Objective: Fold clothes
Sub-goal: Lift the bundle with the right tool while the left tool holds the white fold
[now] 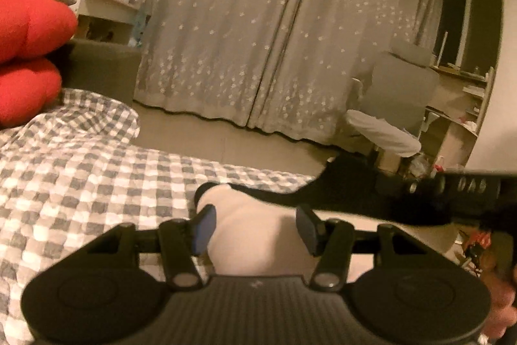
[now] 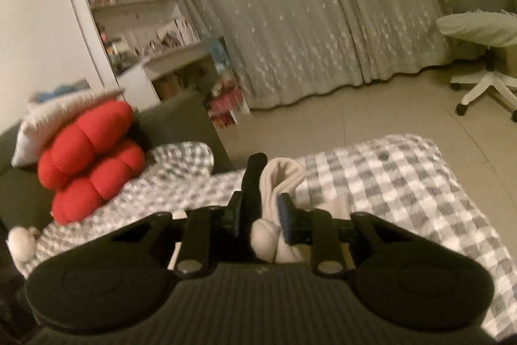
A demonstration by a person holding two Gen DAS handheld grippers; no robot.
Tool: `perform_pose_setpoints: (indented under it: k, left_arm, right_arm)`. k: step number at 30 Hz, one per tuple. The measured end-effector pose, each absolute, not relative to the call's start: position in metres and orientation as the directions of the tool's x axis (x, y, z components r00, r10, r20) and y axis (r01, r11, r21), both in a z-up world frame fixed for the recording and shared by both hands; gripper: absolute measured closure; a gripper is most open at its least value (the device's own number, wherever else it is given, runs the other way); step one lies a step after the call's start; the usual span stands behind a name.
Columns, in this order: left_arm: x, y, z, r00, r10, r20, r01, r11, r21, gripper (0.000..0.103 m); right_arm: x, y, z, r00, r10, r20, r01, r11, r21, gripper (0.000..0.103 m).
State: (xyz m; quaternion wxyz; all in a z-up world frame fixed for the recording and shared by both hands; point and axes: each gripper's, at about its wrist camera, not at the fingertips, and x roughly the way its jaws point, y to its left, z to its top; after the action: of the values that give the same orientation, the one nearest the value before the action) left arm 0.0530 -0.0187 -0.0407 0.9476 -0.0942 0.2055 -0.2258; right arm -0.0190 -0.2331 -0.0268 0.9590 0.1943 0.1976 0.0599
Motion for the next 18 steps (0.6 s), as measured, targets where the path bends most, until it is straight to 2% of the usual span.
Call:
perform_pose_setpoints:
  k: [4, 10, 14, 18]
  left_arm:
    - [0.052, -0.024, -0.042, 0.796, -0.505, -0.333, 0.429, 0.859, -0.278, 0.051]
    - [0.046, -0.035, -0.044, 0.789, -0.517, -0.330, 0.468, 0.855, -0.221, 0.051]
    - [0.044, -0.042, -0.046, 0.780, -0.531, -0.332, 0.491, 0.847, -0.202, 0.051]
    - [0.040, -0.050, -0.045, 0.772, -0.544, -0.329, 0.517, 0.838, -0.172, 0.051]
  right_arm:
    - [-0.018, -0.249, -0.033, 0.911, 0.208, -0.357, -0.027, 0.892, 0.451, 0.078]
    - [-0.018, -0.276, -0.042, 0.901, 0.241, -0.360, -0.009, 0.842, 0.539, 0.084]
    - [-0.017, -0.282, -0.046, 0.890, 0.248, -0.383, 0.008, 0.831, 0.556, 0.085]
    - [-0.022, -0.286, -0.041, 0.897, 0.249, -0.364, 0.012, 0.811, 0.585, 0.088]
